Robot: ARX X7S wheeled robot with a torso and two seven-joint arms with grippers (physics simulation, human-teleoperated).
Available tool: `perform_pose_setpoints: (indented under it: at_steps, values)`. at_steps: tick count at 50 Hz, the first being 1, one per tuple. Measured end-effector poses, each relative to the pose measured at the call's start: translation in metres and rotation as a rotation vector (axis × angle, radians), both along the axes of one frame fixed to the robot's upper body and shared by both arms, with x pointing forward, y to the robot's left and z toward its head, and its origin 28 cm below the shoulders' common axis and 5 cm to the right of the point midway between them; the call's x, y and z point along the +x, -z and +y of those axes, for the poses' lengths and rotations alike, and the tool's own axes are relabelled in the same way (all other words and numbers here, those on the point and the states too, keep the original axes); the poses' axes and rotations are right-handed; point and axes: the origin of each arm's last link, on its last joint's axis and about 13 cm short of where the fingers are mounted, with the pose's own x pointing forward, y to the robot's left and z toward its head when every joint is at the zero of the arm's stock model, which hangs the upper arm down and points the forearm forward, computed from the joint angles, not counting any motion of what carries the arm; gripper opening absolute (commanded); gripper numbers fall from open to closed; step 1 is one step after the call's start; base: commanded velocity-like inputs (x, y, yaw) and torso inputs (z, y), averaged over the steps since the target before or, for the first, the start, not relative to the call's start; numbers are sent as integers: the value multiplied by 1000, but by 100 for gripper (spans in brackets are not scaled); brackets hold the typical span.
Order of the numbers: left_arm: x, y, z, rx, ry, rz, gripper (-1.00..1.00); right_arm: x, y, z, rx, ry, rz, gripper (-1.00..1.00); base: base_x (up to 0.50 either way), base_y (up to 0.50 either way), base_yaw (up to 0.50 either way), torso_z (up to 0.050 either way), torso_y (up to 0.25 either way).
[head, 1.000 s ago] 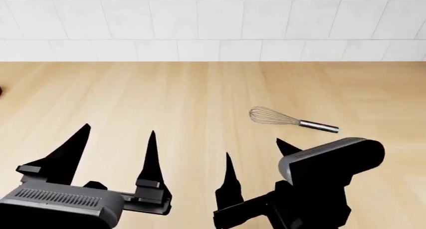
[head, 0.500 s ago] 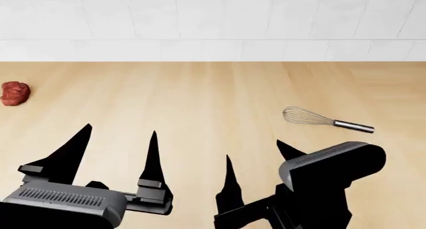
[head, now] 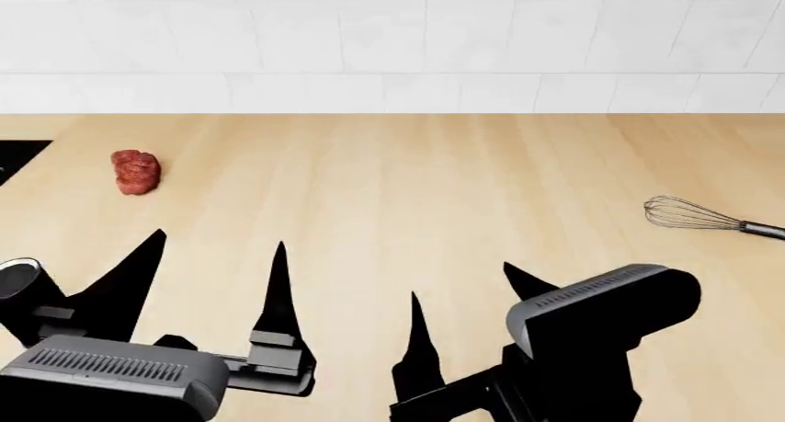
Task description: Pick the yogurt and canned food from the counter and place them in the cabinets closest to them.
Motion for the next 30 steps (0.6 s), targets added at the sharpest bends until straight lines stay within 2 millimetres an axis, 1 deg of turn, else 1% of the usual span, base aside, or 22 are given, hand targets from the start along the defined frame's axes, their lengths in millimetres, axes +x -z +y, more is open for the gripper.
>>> perform_pose_setpoints:
  at_steps: [2,12,24,30]
  values:
    - [0,0,0,0,0,0,100,0,0,0,0,-1,1,100,0,500,0,0,0]
    - [0,-1,0,1,-2,-2,100,0,0,0,11,-6,1,100,0,0,0,0,0]
    - [0,-2,0,1,-1,-5,100,-1,0,0,12,-6,17,100,-478,3,0,0,0]
    - [-1,-2,0,0,0,-3,100,-2,0,0,16,-12,17,100,-51,25,0,0,0]
